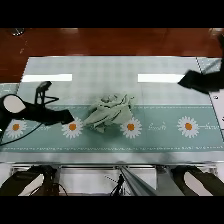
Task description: Fold the shirts.
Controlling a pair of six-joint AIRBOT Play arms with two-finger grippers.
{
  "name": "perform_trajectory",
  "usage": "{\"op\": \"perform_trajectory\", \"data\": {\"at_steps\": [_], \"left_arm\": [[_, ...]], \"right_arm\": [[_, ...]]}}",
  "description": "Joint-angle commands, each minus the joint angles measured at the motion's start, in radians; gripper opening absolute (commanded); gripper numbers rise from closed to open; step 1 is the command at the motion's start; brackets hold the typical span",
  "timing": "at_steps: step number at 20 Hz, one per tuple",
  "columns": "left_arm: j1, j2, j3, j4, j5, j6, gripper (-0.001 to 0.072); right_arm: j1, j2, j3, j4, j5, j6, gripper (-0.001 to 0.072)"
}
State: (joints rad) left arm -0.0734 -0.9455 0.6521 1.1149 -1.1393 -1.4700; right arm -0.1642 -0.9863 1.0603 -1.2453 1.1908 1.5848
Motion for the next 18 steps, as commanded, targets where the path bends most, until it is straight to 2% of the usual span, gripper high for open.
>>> {"op": "perform_trajectory", "data": {"at_steps": [1,4,6,11,16,17,18], "left_arm": [[0.01,-0.01,-0.179,-0.315,0.133,0.129,0.0706],[-0.02,-0.074,-0.215,-0.529,0.228,0.295,0.0706],[-0.076,-0.131,-0.209,-0.602,0.302,0.361,0.0706],[-0.243,-0.262,-0.118,-0.642,0.44,0.37,0.0706],[-0.266,-0.342,0.009,-0.642,0.455,0.369,0.0698],[-0.266,-0.356,0.03,-0.642,0.45,0.37,0.0545],[-0.266,-0.368,0.047,-0.642,0.437,0.37,0.0118]], "right_arm": [[-0.159,0.159,-0.357,0.188,-0.069,-0.069,0.0621],[-0.092,0.166,-0.562,0.374,-0.161,-0.126,0.0622],[-0.014,0.166,-0.607,0.406,-0.212,-0.124,0.0621],[0.174,0.166,-0.608,0.409,-0.31,-0.053,0.0621],[0.284,0.111,-0.608,0.437,-0.373,-0.021,0.0621],[0.298,0.086,-0.608,0.452,-0.385,-0.032,0.0621],[0.311,0.06,-0.607,0.465,-0.398,-0.037,0.0621]]}}
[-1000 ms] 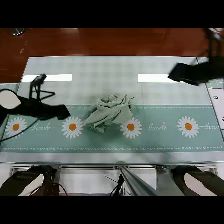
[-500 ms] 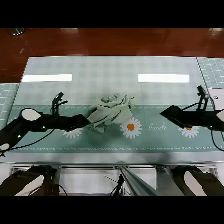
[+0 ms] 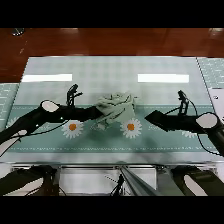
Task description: Fold the shirts.
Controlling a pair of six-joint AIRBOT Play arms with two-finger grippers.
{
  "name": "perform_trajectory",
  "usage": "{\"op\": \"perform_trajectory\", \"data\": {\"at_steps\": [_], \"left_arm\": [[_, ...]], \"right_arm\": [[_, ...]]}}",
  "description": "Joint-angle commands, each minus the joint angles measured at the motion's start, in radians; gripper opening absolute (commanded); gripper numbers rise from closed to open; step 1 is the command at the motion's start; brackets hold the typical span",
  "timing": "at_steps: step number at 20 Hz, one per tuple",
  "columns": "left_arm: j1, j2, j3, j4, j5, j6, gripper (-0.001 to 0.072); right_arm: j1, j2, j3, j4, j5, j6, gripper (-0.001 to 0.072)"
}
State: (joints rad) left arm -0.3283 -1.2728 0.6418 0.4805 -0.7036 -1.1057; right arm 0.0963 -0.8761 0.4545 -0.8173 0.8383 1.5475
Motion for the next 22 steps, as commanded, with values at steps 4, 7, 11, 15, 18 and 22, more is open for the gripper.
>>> {"op": "perform_trajectory", "data": {"at_steps": [4,7,11,15,18,22], "left_arm": [[-0.007,-0.049,0.106,-0.006,-0.038,0.013,0.0026],[0.0,-0.049,0.128,-0.006,-0.057,0.013,0.0026],[0.0,-0.049,0.13,-0.006,-0.069,0.013,0.0026],[0.0,-0.049,0.13,-0.006,-0.072,0.013,0.0026],[0.0,-0.049,0.13,-0.006,-0.075,0.013,0.0026],[0.0,-0.049,0.13,-0.006,-0.084,0.012,0.0026]], "right_arm": [[0.063,-0.164,0.043,0.114,-0.066,-0.059,0.0621],[0.064,-0.284,0.108,0.178,-0.05,-0.124,0.0621],[0.064,-0.447,0.219,0.2,-0.023,-0.158,0.062],[0.08,-0.551,0.337,0.212,0.004,-0.173,0.0599],[0.136,-0.611,0.41,0.206,0.007,-0.175,0.06],[0.187,-0.667,0.473,0.206,0.008,-0.182,0.0214]]}}
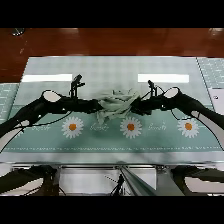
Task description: Fold the shirts.
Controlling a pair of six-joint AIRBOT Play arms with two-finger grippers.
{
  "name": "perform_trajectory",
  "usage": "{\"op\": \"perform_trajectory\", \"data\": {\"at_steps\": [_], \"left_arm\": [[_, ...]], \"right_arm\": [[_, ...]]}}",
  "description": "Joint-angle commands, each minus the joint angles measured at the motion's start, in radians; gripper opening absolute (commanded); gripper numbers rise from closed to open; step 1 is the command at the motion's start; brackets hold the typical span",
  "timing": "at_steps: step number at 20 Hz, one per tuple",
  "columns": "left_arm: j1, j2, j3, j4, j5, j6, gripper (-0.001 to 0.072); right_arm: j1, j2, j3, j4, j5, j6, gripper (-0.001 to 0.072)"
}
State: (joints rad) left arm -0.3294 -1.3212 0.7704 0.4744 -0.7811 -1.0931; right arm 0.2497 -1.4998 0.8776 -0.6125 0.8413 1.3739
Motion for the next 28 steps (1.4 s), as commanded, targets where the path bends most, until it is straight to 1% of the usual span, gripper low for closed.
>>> {"op": "perform_trajectory", "data": {"at_steps": [1,2,4,6,7,10,12,13,14,15,16,18,19,21,23,25,27,28], "left_arm": [[0.002,-0.001,0.002,0.0,-0.016,0.0,0.0026],[0.008,0.001,0.002,0.0,-0.029,0.0,0.0026],[0.056,0.013,0.022,-0.001,-0.085,0.001,0.0026],[0.135,0.05,0.106,-0.005,-0.142,0.0,0.0025],[0.171,0.074,0.164,-0.023,-0.143,0.0,0.0025],[0.263,0.133,0.404,-0.14,-0.108,0.0,0.0025],[0.301,0.153,0.595,-0.151,-0.098,-0.004,0.0025],[0.319,0.161,0.691,-0.15,-0.103,-0.023,0.0025],[0.335,0.169,0.779,-0.15,-0.112,-0.03,0.0025],[0.349,0.18,0.851,-0.15,-0.122,-0.03,0.0025],[0.367,0.197,0.916,-0.149,-0.132,-0.03,0.0025],[0.406,0.248,1.006,-0.116,-0.152,-0.033,0.0025],[0.427,0.282,1.03,-0.081,-0.154,-0.057,0.0025],[0.472,0.367,1.043,-0.003,-0.158,-0.076,0.0025],[0.509,0.454,1.043,0.088,-0.192,-0.083,0.0025],[0.518,0.522,1.043,0.175,-0.258,-0.131,0.0025],[0.518,0.563,1.043,0.208,-0.39,-0.136,0.0025],[0.518,0.575,1.042,0.224,-0.47,-0.155,0.0025]], "right_arm": [[0.034,-0.042,0.062,0.001,0.01,-0.033,0.0021],[0.029,-0.037,0.079,-0.003,0.031,-0.051,0.0027],[-0.002,-0.008,0.157,-0.068,0.116,-0.047,0.0027],[-0.048,0.042,0.298,-0.15,0.208,-0.004,0.0026],[-0.071,0.069,0.388,-0.183,0.237,0.023,0.0026],[-0.121,0.126,0.744,-0.264,0.317,0.089,0.0026],[-0.122,0.141,0.994,-0.323,0.408,0.111,0.0026],[-0.119,0.149,1.104,-0.336,0.461,0.111,0.0026],[-0.116,0.166,1.203,-0.348,0.507,0.111,0.0027],[-0.116,0.196,1.258,-0.353,0.526,0.111,0.0026],[-0.116,0.251,1.268,-0.368,0.524,0.109,0.0026],[-0.116,0.364,1.268,-0.459,0.553,0.107,0.0026],[-0.116,0.419,1.268,-0.501,0.583,0.107,0.0027],[-0.116,0.512,1.267,-0.583,0.64,0.108,0.0026],[-0.116,0.603,1.23,-0.649,0.682,0.114,0.0027],[-0.116,0.685,1.156,-0.665,0.71,0.132,0.0027],[-0.116,0.743,1.082,-0.661,0.745,0.148,0.0027],[-0.116,0.765,1.043,-0.657,0.747,0.159,0.0027]]}}
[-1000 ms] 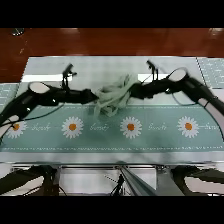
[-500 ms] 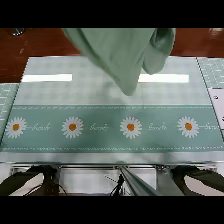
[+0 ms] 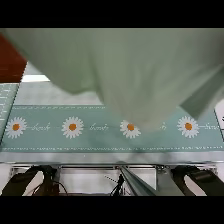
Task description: Fold the shirts.
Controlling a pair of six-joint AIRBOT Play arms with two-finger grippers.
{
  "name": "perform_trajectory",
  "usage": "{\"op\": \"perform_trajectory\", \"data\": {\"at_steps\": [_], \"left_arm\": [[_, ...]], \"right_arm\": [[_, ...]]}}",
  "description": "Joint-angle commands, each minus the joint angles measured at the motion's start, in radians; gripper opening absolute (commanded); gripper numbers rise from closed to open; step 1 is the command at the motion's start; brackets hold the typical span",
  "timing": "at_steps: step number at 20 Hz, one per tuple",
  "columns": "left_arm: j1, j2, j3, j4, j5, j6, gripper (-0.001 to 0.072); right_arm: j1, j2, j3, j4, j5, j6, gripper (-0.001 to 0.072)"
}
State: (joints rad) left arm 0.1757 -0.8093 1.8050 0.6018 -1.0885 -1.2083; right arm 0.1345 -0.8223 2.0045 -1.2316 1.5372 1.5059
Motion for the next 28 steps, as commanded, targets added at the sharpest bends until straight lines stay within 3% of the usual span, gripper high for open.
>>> {"op": "perform_trajectory", "data": {"at_steps": [1,4,8,11,15,19,22,23,24,25,26,27,28], "left_arm": [[0.013,0.07,-0.003,0.1,-0.233,-0.069,0.0025],[0.013,0.095,-0.125,0.099,-0.377,-0.088,0.0025],[0.005,0.109,-0.456,0.099,-0.384,-0.086,0.0025],[-0.015,0.058,-0.7,0.099,-0.148,-0.052,0.0025],[-0.09,-0.186,-0.686,0.098,0.086,-0.003,0.0025],[-0.202,-0.465,-0.555,0.098,0.143,-0.005,0.0025],[-0.29,-0.576,-0.531,0.098,0.141,-0.02,0.003],[-0.312,-0.597,-0.531,0.098,0.133,-0.019,0.0166],[-0.328,-0.61,-0.531,0.098,0.106,-0.019,0.0558],[-0.333,-0.616,-0.531,0.107,0.041,-0.002,0.0707],[-0.329,-0.617,-0.526,0.151,-0.037,0.038,0.0707],[-0.317,-0.616,-0.522,0.223,-0.106,0.031,0.0707],[-0.296,-0.616,-0.52,0.305,-0.193,-0.029,0.0706]], "right_arm": [[-0.001,0.105,-0.13,-0.034,0.05,0.031,0.0026],[-0.001,0.117,-0.278,-0.026,0.051,0.039,0.0027],[-0.001,0.117,-0.607,-0.016,0.034,0.05,0.0027],[-0.001,0.107,-0.893,-0.016,-0.125,0.074,0.0027],[-0.001,-0.058,-1.027,-0.014,-0.356,0.103,0.0027],[-0.029,-0.333,-0.988,0.049,-0.6,0.126,0.0027],[-0.095,-0.522,-0.87,0.229,-0.621,0.118,0.0028],[-0.117,-0.563,-0.837,0.288,-0.608,0.103,0.0067],[-0.138,-0.592,-0.81,0.348,-0.587,0.082,0.0302],[-0.164,-0.608,-0.783,0.399,-0.554,0.04,0.059],[-0.189,-0.61,-0.756,0.407,-0.499,-0.017,0.0634],[-0.217,-0.607,-0.729,0.384,-0.428,-0.045,0.0634],[-0.252,-0.598,-0.705,0.34,-0.34,-0.054,0.0633]]}}
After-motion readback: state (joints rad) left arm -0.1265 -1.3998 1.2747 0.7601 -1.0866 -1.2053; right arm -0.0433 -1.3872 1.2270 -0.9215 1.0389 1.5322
